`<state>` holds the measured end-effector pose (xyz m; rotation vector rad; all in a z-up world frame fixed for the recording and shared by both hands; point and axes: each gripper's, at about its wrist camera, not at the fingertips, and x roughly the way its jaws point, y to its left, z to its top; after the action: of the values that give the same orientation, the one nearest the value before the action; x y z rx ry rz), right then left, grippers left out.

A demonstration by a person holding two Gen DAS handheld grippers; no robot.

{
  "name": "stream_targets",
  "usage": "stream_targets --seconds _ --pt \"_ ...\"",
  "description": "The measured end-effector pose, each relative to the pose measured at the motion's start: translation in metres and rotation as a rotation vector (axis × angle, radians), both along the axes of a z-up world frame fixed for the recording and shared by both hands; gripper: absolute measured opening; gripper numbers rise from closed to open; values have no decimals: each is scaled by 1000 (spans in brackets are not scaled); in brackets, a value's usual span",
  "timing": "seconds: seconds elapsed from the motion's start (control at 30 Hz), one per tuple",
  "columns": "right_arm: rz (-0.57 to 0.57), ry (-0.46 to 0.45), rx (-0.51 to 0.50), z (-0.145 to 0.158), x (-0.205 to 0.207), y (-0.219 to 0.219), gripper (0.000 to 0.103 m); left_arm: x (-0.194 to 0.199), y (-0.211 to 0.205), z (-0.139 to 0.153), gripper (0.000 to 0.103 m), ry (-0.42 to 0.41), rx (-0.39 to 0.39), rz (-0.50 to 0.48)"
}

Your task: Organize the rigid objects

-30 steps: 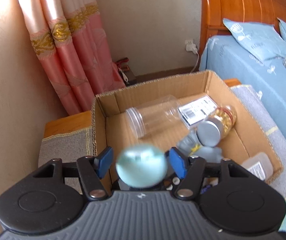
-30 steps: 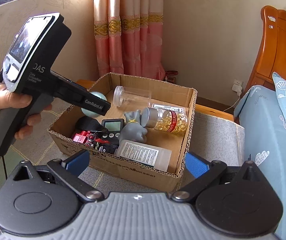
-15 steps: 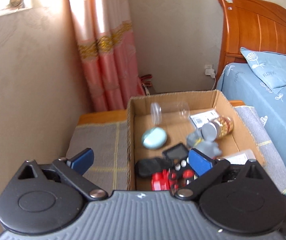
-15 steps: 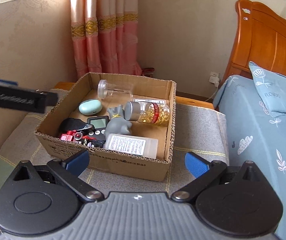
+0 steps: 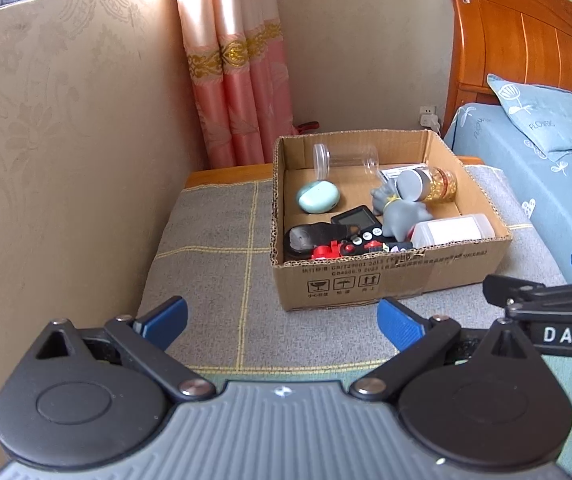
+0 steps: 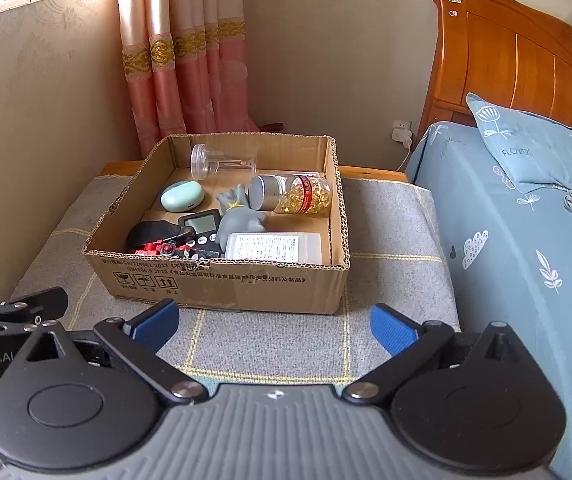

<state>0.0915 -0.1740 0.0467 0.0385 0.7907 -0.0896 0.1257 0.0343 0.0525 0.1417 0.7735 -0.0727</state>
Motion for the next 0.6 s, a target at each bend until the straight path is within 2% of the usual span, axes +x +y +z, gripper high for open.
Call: stream_targets --seconds 0.6 --pt "6 3 0 -1 0 2 103 -7 -1 4 101 -6 21 19"
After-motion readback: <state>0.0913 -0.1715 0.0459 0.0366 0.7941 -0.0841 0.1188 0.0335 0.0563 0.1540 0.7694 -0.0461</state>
